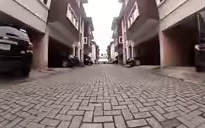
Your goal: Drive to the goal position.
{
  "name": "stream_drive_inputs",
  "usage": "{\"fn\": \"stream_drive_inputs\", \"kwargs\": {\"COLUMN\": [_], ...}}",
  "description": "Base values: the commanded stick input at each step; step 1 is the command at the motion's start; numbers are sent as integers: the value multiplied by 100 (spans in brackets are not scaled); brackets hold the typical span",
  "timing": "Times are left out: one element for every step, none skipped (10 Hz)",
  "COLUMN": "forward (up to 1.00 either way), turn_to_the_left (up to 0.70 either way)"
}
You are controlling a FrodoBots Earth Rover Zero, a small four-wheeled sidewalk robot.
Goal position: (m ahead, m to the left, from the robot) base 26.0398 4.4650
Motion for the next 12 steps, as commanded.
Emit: {"fn": "stream_drive_inputs", "kwargs": {"forward": [70,70,70,70,70,70,70,70,70,70,70,70], "turn_to_the_left": [0,0,0,0,0,0,0,0,0,0,0,0]}}
